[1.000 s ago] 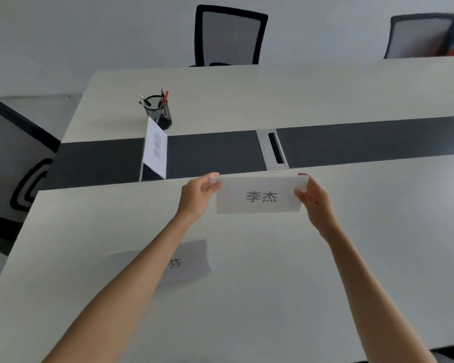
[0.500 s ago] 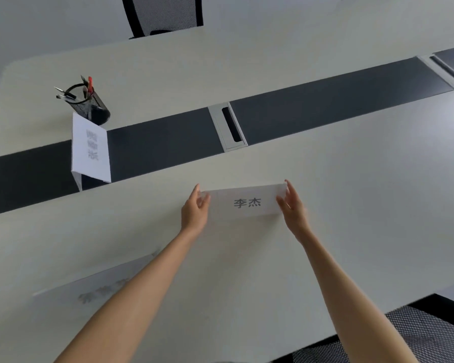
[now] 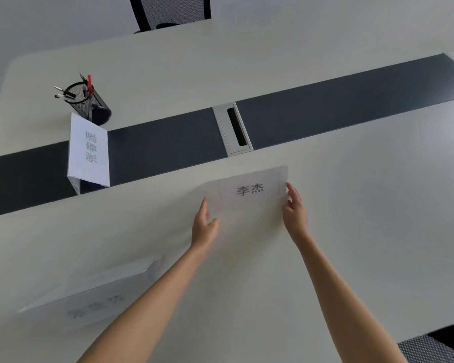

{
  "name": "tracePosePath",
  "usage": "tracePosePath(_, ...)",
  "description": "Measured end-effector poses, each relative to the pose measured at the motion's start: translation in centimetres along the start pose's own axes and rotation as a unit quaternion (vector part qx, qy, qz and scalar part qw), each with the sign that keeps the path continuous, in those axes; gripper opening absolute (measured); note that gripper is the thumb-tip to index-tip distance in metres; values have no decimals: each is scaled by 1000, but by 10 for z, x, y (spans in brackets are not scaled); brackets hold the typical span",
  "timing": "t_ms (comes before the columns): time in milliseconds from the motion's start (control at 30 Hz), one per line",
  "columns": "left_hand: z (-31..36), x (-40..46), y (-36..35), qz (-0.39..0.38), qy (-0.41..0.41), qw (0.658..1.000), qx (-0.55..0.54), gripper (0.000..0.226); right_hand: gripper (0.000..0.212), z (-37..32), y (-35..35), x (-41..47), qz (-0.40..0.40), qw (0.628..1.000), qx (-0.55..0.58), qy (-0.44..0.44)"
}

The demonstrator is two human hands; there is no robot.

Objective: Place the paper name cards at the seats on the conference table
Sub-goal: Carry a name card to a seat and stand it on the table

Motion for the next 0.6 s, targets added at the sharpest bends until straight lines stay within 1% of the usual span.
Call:
tracePosePath(67,17,13,-2,-18,19,999,-33,70,64,-12,-5,25,-18,1000,8,0)
tracePosePath(167,33,27,-5,-43,29,997,-55,70,66,-25,-11,50,-43,999,30,-6)
tracePosePath(367,35,43,-4,-52,33,995,-72,71,68,-15,-19,68,-60,997,37,-31)
tracePosePath(500,36,40,1,-66,33,996,-53,69,66,-16,-18,58,-71,996,48,-28)
tracePosePath(600,40,37,16,-47,39,998,-8,60,59,-15,-20,38,-44,996,71,-35)
Point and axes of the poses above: each hand's wrist, its own x-axis towards the middle knuckle, its own y-axis out of the back of the hand, z = x × y, the point moved 3 cm from there along x, towards the middle knuckle, and after that the axes turned 2 degrees about x, right-handed, at the moved point
